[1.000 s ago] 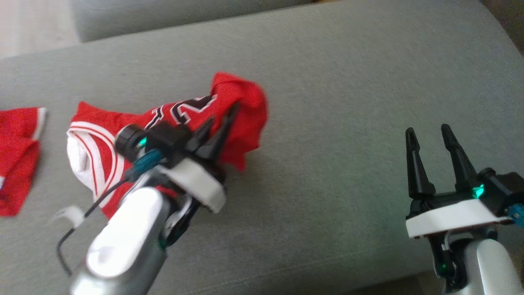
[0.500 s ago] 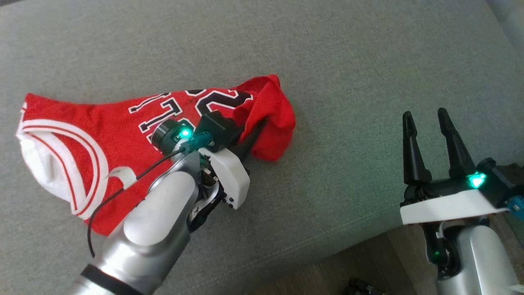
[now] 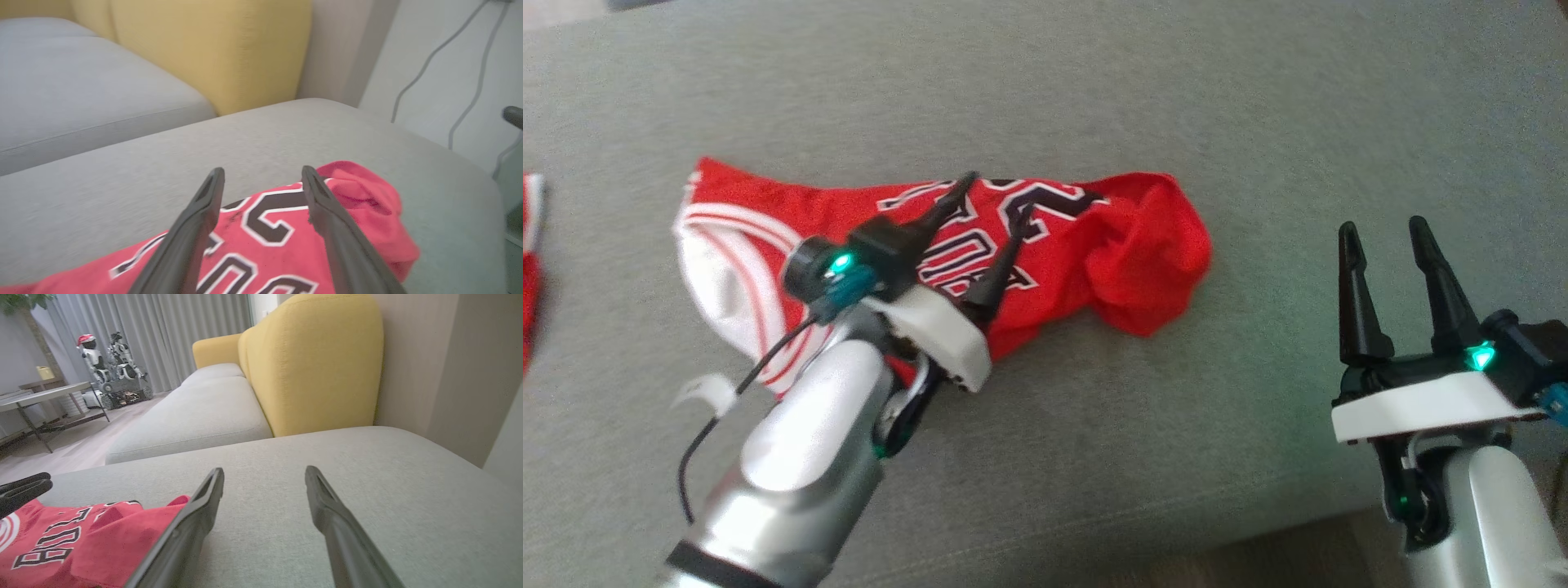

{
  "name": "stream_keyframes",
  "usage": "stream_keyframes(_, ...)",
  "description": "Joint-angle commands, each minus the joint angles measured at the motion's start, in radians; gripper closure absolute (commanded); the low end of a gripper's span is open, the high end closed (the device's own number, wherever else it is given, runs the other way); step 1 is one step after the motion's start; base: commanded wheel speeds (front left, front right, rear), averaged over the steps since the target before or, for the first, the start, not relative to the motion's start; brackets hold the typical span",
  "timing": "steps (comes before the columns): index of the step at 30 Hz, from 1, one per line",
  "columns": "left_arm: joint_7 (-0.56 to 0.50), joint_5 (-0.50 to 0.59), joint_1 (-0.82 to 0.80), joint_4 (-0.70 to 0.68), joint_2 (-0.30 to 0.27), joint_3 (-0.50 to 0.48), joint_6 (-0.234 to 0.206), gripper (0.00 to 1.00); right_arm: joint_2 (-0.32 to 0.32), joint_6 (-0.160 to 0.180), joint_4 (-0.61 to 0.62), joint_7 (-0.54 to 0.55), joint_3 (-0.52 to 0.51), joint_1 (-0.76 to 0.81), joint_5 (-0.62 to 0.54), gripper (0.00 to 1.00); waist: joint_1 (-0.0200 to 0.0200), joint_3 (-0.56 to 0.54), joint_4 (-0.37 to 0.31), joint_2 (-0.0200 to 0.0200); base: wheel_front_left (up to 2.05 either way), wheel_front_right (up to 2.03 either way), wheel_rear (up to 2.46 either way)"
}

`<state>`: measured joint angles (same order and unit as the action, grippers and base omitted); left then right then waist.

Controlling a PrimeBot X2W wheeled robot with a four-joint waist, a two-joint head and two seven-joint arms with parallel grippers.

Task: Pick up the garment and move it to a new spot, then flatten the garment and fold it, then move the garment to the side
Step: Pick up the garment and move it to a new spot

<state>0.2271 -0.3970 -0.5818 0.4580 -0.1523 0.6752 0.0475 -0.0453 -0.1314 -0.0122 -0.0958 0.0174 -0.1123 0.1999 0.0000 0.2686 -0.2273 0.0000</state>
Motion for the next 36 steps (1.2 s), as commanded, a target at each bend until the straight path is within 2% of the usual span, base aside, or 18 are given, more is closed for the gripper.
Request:
stream_keyframes(1, 0.013, -0.01, 0.003, -0.04, -0.034, -0.055, -0.02, 0.0, -0.005, 0.001, 0.035, 0.007, 0.016, -0.016, -0.011, 0.0, 0.0, -0.045, 0.062, 0.0, 0.0, 0.0, 0.0)
stream_keyframes(10, 0.031, -0.043, 0.125, -0.097, -0.136, -0.187, -0.112, 0.0, -0.005, 0.001, 0.045, 0.052, 0.004, 0.01, -0.036, 0.0, 0.0, -0.118, 0.178, 0.0, 0.0, 0.0, 0.0)
stream_keyframes(18, 0.034, -0.072, 0.249, -0.147, -0.218, -0.292, -0.165, 0.0, -0.005, 0.001, 0.037, 0.078, 0.001, 0.038, -0.041, 0.0, 0.0, -0.173, 0.229, 0.0, 0.0, 0.0, 0.0)
stream_keyframes(36, 0.02, -0.068, 0.461, -0.327, -0.26, -0.301, -0.227, 0.0, -0.005, 0.001, 0.039, 0.111, -0.015, 0.136, -0.032, 0.0, 0.0, -0.276, 0.24, 0.0, 0.0, 0.0, 0.0)
